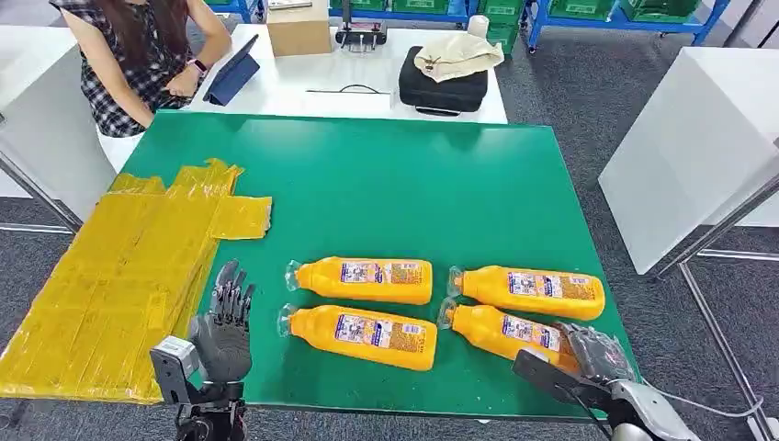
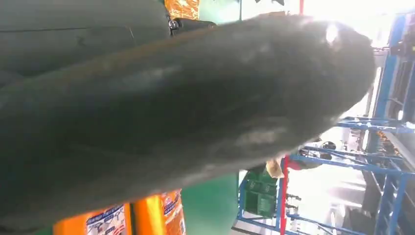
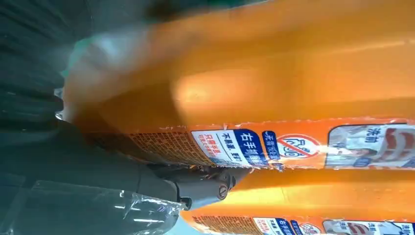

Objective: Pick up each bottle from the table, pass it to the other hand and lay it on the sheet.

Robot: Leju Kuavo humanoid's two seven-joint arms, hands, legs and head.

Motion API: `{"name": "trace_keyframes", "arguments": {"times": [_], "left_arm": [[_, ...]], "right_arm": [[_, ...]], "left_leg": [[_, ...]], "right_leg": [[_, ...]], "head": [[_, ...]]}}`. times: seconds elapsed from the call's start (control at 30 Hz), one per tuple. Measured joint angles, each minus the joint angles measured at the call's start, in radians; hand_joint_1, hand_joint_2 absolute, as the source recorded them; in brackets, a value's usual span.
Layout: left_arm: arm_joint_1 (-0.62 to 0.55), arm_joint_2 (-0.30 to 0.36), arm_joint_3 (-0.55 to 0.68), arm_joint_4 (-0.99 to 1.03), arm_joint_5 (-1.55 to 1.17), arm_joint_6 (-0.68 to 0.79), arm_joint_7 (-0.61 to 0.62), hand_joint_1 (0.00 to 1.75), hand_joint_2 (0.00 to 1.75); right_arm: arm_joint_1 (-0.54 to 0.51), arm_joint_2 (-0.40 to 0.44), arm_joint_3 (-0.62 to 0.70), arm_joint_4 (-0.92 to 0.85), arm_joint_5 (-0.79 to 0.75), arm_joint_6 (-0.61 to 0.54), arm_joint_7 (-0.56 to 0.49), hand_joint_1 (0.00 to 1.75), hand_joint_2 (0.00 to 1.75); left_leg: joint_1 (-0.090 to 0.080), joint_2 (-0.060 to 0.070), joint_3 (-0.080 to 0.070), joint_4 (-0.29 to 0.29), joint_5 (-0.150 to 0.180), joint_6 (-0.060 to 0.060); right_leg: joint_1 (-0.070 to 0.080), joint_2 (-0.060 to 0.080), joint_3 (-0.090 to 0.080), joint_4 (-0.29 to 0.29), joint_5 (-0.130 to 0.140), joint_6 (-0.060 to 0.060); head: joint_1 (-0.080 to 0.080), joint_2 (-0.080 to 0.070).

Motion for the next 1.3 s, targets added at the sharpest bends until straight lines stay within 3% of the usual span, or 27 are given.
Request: {"name": "trace_keyframes", "arguments": {"times": [0.17, 0.3, 0.43, 0.57, 0.7, 0.8, 0.83, 0.97, 1.07, 1.2, 1.3], "left_arm": [[-0.005, -0.002, 0.000, 0.010, -0.002, -0.009, 0.000, 0.00, 0.00], [0.024, 0.000, 0.008, 0.005, -0.006, -0.032, 0.000, 0.00, 0.00], [0.053, 0.000, 0.035, -0.012, -0.002, -0.064, -0.001, 0.00, 0.00], [0.086, -0.012, 0.089, -0.045, -0.034, -0.106, -0.002, 0.00, 0.00], [0.123, -0.052, 0.143, -0.085, -0.077, -0.130, -0.002, 0.00, 0.00], [0.133, -0.077, 0.166, -0.105, -0.087, -0.135, -0.002, 0.00, 0.00], [0.136, -0.081, 0.170, -0.110, -0.088, -0.136, -0.002, 0.00, 1.75], [0.135, -0.101, 0.194, -0.132, -0.094, -0.167, -0.002, 0.00, 1.75], [0.124, -0.103, 0.198, -0.135, -0.056, -0.196, -0.002, 0.00, 1.75], [0.106, -0.100, 0.179, -0.143, 0.004, -0.191, -0.002, 0.00, 1.75], [0.092, -0.093, 0.150, -0.143, 0.031, -0.187, -0.002, 0.00, 1.75]], "right_arm": [[0.041, -0.016, -0.021, -0.036, -0.086, -0.033, -0.013, 1.75, 1.75], [0.182, 0.004, -0.128, -0.230, -0.162, 0.006, -0.055, 1.75, 1.75], [0.287, 0.041, -0.237, -0.398, -0.211, -0.010, -0.161, 1.75, 1.75], [0.328, 0.159, -0.447, -0.633, -0.254, 0.024, -0.320, 1.75, 1.75], [0.353, 0.350, -0.639, -0.849, -0.272, 0.038, -0.504, 1.75, 1.75], [0.357, 0.447, -0.714, -0.928, -0.246, 0.035, -0.531, 1.75, 1.75], [0.357, 0.466, -0.726, -0.940, -0.241, 0.031, -0.538, 1.75, 1.75], [0.339, 0.514, -0.744, -0.959, -0.212, -0.016, -0.545, 1.75, 1.75], [0.320, 0.444, -0.685, -0.916, -0.303, -0.065, -0.465, 1.75, 1.75], [0.186, 0.327, -0.446, -0.686, -0.370, -0.299, -0.352, 1.75, 1.75], [0.064, 0.281, -0.271, -0.516, -0.391, -0.348, -0.311, 1.75, 1.75]], "left_leg": [[0.000, -0.003, 0.008, 0.000, -0.001, 0.002], [-0.003, -0.008, -0.004, 0.001, 0.001, 0.004], [-0.003, -0.008, -0.018, 0.001, 0.002, 0.005], [-0.003, -0.008, -0.023, 0.001, 0.002, 0.004], [-0.002, -0.008, -0.025, 0.000, 0.002, 0.004], [-0.002, -0.008, -0.025, 0.000, 0.001, 0.003], [-0.002, -0.008, -0.025, 0.000, 0.001, 0.003], [-0.002, -0.008, -0.026, 0.000, 0.002, 0.003], [-0.003, -0.008, -0.028, 0.000, 0.003, 0.004], [-0.004, -0.002, -0.026, 0.000, 0.005, 0.006], [-0.004, -0.003, -0.030, 0.000, 0.010, 0.005]], "right_leg": [[-0.001, -0.003, 0.014, -0.003, -0.003, 0.003], [-0.004, -0.009, 0.017, -0.002, -0.001, 0.008], [-0.005, -0.009, 0.003, -0.001, 0.000, 0.009], [-0.005, -0.009, -0.005, 0.000, -0.001, 0.008], [-0.004, -0.010, -0.007, 0.000, -0.002, 0.007], [-0.004, -0.009, -0.007, 0.000, -0.002, 0.007], [-0.004, -0.009, -0.007, 0.000, -0.002, 0.007], [-0.004, -0.009, -0.007, 0.000, -0.002, 0.007], [-0.005, -0.009, -0.004, 0.000, -0.001, 0.007], [-0.006, -0.005, -0.007, 0.000, 0.003, 0.007], [-0.005, -0.006, -0.009, 0.000, 0.006, 0.006]], "head": [[0.000, 0.000], [-0.001, 0.000], [-0.001, 0.000], [0.000, 0.000], [-0.001, 0.000], [0.000, 0.000], [-0.001, 0.000], [-0.001, 0.000], [0.000, 0.000], [-0.001, 0.000], [-0.001, 0.000]]}}
